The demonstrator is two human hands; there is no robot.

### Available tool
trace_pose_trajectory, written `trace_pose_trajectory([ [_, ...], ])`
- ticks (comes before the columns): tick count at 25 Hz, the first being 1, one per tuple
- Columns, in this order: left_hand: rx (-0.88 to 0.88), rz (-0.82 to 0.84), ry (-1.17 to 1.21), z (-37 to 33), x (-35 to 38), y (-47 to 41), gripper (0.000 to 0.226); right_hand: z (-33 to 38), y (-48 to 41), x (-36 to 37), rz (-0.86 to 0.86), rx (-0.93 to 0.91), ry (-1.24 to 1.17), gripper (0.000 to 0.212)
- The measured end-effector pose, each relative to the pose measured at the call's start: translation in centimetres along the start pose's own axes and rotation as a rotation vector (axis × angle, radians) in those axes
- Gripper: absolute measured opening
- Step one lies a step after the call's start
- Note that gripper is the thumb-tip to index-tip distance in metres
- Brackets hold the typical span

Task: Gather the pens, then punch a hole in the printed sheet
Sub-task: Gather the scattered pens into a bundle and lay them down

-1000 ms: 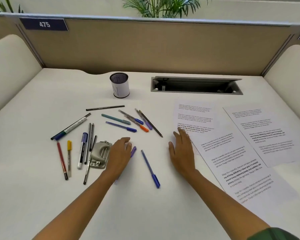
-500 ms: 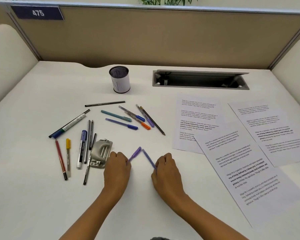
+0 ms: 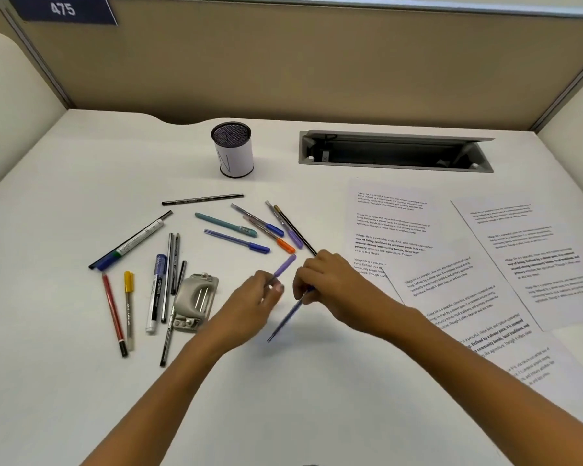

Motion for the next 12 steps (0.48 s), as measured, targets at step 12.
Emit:
trace_pose_trajectory([
  [12, -0.152, -0.058, 0.254, 1.5, -0.7, -4.0, 0.016, -3.8, -5.1, -1.3, -0.493, 0.301, -0.374, 0.020],
])
Point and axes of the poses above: each hand's wrist, its own y-axis away from the middle knuckle, its own x-axis out of the palm, z = x × y, the point moved 2 cm from there along -y, towards the middle knuckle, and after that the axes turned 10 degrees about -y, right-handed, at the moved point
